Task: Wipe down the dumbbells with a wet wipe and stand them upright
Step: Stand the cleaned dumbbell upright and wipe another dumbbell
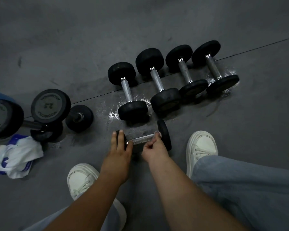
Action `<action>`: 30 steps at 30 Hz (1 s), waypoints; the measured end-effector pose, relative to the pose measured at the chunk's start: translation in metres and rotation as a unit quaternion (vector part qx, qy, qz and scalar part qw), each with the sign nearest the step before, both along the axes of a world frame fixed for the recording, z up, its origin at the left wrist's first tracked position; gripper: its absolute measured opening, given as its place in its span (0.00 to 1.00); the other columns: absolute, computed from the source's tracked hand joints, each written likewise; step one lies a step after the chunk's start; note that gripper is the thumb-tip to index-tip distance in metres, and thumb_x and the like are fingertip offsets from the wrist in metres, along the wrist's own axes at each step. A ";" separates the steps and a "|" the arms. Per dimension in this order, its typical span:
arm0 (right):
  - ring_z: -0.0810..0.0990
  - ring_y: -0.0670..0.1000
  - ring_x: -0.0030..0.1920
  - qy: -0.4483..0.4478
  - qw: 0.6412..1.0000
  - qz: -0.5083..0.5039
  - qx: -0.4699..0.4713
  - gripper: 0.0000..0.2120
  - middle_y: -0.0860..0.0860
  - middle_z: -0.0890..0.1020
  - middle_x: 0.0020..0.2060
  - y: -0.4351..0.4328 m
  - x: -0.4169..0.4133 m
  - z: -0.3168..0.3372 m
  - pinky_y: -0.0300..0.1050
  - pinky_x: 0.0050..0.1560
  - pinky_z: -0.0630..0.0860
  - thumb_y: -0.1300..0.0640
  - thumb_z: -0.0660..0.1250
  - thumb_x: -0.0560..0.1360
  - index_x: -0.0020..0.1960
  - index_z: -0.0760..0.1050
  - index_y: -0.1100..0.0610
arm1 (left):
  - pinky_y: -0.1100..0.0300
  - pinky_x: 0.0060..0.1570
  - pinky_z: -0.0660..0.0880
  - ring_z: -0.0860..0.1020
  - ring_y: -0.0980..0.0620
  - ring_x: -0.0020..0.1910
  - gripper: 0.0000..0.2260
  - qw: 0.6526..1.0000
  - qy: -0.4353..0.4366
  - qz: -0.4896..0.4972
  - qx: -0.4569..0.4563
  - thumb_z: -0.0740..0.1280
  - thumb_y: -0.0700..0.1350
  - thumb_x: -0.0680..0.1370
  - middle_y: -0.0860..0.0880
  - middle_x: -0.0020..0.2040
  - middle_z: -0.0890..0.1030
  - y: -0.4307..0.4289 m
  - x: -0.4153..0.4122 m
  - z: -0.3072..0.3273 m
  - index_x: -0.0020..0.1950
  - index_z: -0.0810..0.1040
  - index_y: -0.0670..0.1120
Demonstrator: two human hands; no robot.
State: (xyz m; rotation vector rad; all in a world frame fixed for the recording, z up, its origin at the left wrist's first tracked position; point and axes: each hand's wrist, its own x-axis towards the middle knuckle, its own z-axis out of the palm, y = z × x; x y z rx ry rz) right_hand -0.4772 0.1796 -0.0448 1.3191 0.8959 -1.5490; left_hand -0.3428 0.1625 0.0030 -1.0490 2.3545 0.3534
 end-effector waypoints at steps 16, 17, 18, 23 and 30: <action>0.65 0.41 0.22 0.053 0.997 0.054 0.011 0.06 0.47 0.80 0.43 0.006 0.006 0.010 0.28 0.20 0.63 0.54 0.71 0.74 0.48 0.78 0.56 | 0.48 0.71 0.67 0.29 0.37 0.76 0.44 1.000 0.006 -0.004 0.019 0.70 0.45 0.72 0.40 0.76 0.28 -0.004 0.003 -0.004 0.81 0.47 0.48; 0.66 0.41 0.22 0.055 0.997 0.053 0.008 0.06 0.47 0.80 0.42 0.011 0.009 0.009 0.28 0.20 0.63 0.54 0.71 0.75 0.49 0.78 0.56 | 0.49 0.71 0.66 0.29 0.38 0.75 0.44 1.000 0.012 -0.001 0.020 0.70 0.45 0.73 0.40 0.76 0.28 -0.005 0.003 -0.004 0.81 0.46 0.48; 0.66 0.40 0.22 0.055 0.997 0.053 0.011 0.07 0.46 0.79 0.39 0.014 0.010 0.008 0.28 0.20 0.63 0.54 0.71 0.74 0.49 0.78 0.55 | 0.49 0.71 0.66 0.29 0.39 0.76 0.44 0.999 0.023 0.005 0.022 0.69 0.44 0.73 0.41 0.76 0.28 -0.005 0.004 -0.005 0.81 0.46 0.48; 0.67 0.40 0.19 0.062 0.997 0.052 -0.002 0.06 0.46 0.78 0.36 0.001 0.003 0.007 0.28 0.20 0.65 0.54 0.71 0.75 0.45 0.77 0.56 | 0.48 0.71 0.67 0.38 0.43 0.79 0.43 0.992 0.118 0.041 0.030 0.70 0.41 0.71 0.45 0.80 0.37 -0.014 0.014 -0.009 0.81 0.50 0.46; 0.71 0.40 0.25 0.053 0.996 0.063 -0.024 0.07 0.48 0.77 0.36 0.006 0.002 0.004 0.29 0.22 0.70 0.54 0.71 0.75 0.44 0.77 0.56 | 0.51 0.71 0.65 0.55 0.38 0.77 0.47 0.981 0.102 0.166 0.006 0.75 0.47 0.72 0.40 0.80 0.38 -0.011 -0.007 -0.015 0.80 0.47 0.44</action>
